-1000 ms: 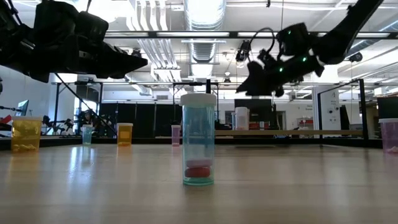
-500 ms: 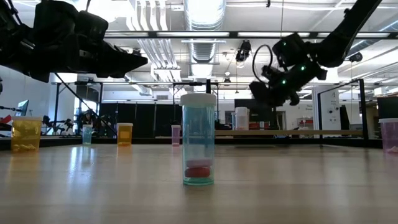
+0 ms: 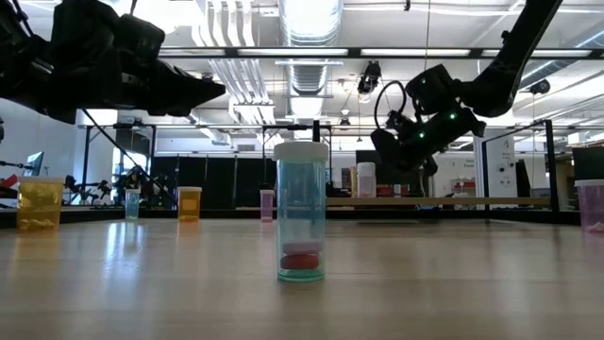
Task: Pick and place medicine bottles onto shelf by color
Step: Put the bottom orange pill bottle on the shelf, then put the left transparent pill bottle on the shelf
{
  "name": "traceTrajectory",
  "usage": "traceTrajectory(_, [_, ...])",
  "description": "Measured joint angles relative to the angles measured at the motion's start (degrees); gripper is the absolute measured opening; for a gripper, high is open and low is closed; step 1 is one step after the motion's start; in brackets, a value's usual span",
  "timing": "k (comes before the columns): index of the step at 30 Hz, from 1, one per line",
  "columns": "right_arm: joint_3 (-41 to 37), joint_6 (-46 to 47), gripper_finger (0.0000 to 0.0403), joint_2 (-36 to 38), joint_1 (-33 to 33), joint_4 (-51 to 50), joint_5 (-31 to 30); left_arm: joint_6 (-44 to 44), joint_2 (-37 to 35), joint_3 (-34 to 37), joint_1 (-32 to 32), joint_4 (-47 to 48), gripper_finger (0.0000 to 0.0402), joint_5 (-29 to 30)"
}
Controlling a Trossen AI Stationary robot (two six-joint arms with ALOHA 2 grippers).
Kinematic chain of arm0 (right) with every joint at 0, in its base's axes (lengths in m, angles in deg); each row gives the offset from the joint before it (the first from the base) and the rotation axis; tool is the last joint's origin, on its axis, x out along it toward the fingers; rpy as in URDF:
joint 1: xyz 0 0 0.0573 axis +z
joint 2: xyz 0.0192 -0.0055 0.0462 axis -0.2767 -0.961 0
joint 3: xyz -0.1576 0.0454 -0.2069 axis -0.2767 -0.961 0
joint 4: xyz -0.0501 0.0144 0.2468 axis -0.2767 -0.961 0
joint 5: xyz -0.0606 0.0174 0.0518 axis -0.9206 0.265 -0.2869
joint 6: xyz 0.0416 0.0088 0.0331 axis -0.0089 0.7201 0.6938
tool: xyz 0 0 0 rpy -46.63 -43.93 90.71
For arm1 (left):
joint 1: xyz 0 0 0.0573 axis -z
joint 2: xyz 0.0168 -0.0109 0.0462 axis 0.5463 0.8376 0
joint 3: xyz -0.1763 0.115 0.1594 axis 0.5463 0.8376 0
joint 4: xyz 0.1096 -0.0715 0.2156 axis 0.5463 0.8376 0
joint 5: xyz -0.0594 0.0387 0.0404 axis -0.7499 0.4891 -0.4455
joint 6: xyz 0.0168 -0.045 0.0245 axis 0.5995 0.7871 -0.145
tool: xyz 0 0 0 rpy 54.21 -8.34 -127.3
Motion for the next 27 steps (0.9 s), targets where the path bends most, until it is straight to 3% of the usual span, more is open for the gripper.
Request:
traceTrajectory(5, [-0.04,-0.16,0.0009,1.91,-0.03,-0.81,1.28,0.93,0.01,-0.15,0.00,0.00,0.0013,0.00])
traceTrajectory(8, [-0.11,-1.86,0.0009,6.40,0.36,-6.23,1.72,3.13,0.01,-0.61,0.04,1.29,0.0013,2.07])
traceTrajectory(13, [-0.91,-4.89,0.0009,18.19,3.90,-17.75,-1.89,5.84,0.01,-5.90,0.10,15.17,0.0013,2.91])
traceTrajectory(17, [-2.82,-6.13,0.0009,28.50,9.96,-22.70,-8.01,5.79,0.24,-13.23,0.95,33.14,0.0013,2.87])
traceTrajectory(20, [-5.01,-6.10,0.0009,35.33,16.05,-22.63,-8.89,5.53,0.88,-17.32,2.88,40.37,0.0013,1.97])
traceTrajectory(23, [-7.72,-6.22,0.0009,40.20,23.30,-21.98,-9.89,5.60,1.95,-20.88,6.60,46.81,0.0013,1.16])
traceTrajectory(27, [-10.94,-7.69,0.0009,43.27,33.40,-19.33,-15.70,6.01,3.89,-26.00,14.02,56.99,0.0013,1.50])
